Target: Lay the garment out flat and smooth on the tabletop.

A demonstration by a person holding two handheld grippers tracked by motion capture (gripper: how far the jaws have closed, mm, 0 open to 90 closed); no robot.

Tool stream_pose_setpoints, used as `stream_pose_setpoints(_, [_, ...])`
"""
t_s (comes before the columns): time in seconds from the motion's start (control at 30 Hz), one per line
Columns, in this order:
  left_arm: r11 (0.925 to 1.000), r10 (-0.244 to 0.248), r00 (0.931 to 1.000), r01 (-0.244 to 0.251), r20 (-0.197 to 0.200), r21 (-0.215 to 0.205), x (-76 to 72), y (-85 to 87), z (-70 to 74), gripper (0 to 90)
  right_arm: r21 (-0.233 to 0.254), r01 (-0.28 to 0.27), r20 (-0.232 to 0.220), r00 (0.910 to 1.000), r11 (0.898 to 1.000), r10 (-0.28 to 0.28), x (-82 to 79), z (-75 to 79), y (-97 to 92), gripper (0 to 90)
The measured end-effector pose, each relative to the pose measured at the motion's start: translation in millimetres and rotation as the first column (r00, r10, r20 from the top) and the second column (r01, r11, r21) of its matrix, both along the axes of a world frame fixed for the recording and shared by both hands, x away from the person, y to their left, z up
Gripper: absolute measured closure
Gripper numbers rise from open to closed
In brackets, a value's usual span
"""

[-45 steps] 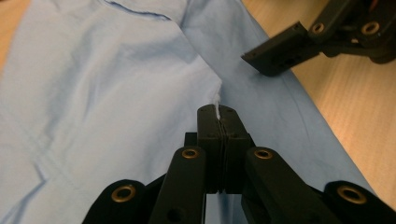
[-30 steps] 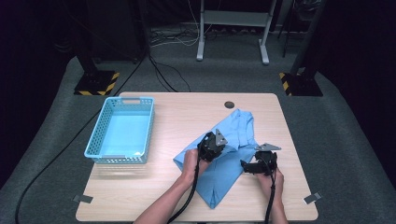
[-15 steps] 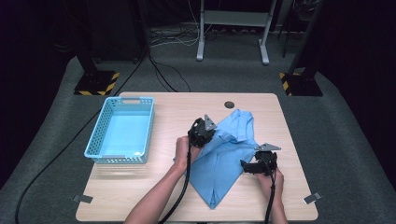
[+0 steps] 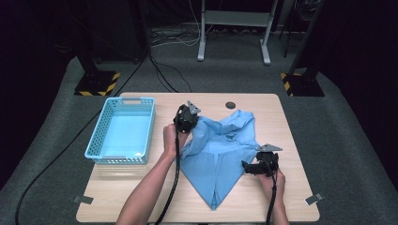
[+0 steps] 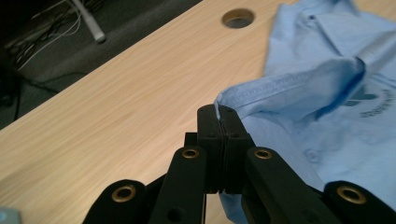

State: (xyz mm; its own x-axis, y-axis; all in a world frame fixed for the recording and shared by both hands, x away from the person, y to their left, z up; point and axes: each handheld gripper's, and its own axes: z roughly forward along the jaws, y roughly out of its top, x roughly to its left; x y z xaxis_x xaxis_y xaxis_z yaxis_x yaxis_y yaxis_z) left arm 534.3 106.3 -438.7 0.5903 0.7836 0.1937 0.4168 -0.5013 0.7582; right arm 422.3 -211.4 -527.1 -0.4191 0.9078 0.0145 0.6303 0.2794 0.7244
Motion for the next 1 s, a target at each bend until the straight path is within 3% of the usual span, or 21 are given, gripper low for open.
stream_pose_setpoints(0.1, [0.9984, 0.056, 0.9981, -0.056, -0.027, -0.001, 13.1, 11.9, -3.1, 88.9, -0.001, 0.000, 0.000, 1.0000, 1.000, 0.000, 0.0, 0.0, 0.0, 3.1])
stream_pose_setpoints(0.27, [0.9853, 0.166, 0.9833, -0.162, -0.075, 0.053, 37.4, 28.1, -11.5, 88.9, -0.001, 0.001, 0.000, 1.0000, 1.000, -0.001, -0.1, 0.0, 0.1, 3.1])
stream_pose_setpoints(0.43, [0.9551, 0.280, 0.9529, -0.265, -0.116, 0.133, 55.4, 38.3, -24.2, 88.9, -0.001, 0.000, 0.001, 1.0000, 1.000, 0.000, -0.1, 0.0, 0.1, 3.1])
stream_pose_setpoints(0.5, [0.9524, 0.288, 0.9505, -0.271, -0.118, 0.140, 56.6, 38.7, -25.6, 88.9, 0.000, 0.000, 0.000, 1.0000, 1.000, 0.000, -0.1, 0.0, 0.0, 3.1])
stream_pose_setpoints(0.53, [0.9357, 0.322, 0.9387, -0.297, -0.122, 0.191, 61.0, 39.5, -33.0, 88.9, 0.000, 0.000, 0.000, 1.0000, 1.000, 0.000, -0.1, 0.0, 0.0, 3.1])
stream_pose_setpoints(0.63, [0.9213, 0.357, 0.9235, -0.323, -0.141, 0.216, 65.4, 42.9, -42.6, 88.8, -0.003, -0.001, 0.001, 1.0000, 1.000, 0.001, 0.0, -0.1, -0.2, 3.1])
stream_pose_setpoints(0.73, [0.9093, 0.380, 0.9137, -0.341, -0.144, 0.239, 68.1, 45.4, -49.4, 88.6, -0.003, -0.001, 0.001, 1.0000, 1.000, 0.001, -0.1, 0.0, -0.2, 3.1])
stream_pose_setpoints(0.83, [0.9051, 0.387, 0.9115, -0.346, -0.140, 0.247, 69.1, 46.4, -53.8, 87.7, -0.003, -0.001, 0.001, 1.0000, 1.000, 0.001, -0.1, 0.0, -0.2, 3.1])
stream_pose_setpoints(0.9, [0.8994, 0.394, 0.9091, -0.351, -0.136, 0.261, 68.9, 44.6, -55.2, 77.4, -0.003, -0.001, 0.001, 1.0000, 1.000, 0.001, -0.1, 0.0, -0.2, 3.1])
stream_pose_setpoints(0.93, [0.9053, 0.383, 0.9132, -0.342, -0.139, 0.252, 68.0, 43.8, -55.9, 73.4, -0.003, -0.001, 0.001, 1.0000, 1.000, 0.001, -0.1, 0.0, -0.2, 3.1])
stream_pose_setpoints(1.0, [0.9075, 0.375, 0.9194, -0.339, -0.117, 0.248, 63.9, 41.0, -55.9, 65.8, -0.003, -0.001, 0.001, 1.0000, 1.000, 0.001, -0.1, -0.1, -0.2, 3.1])
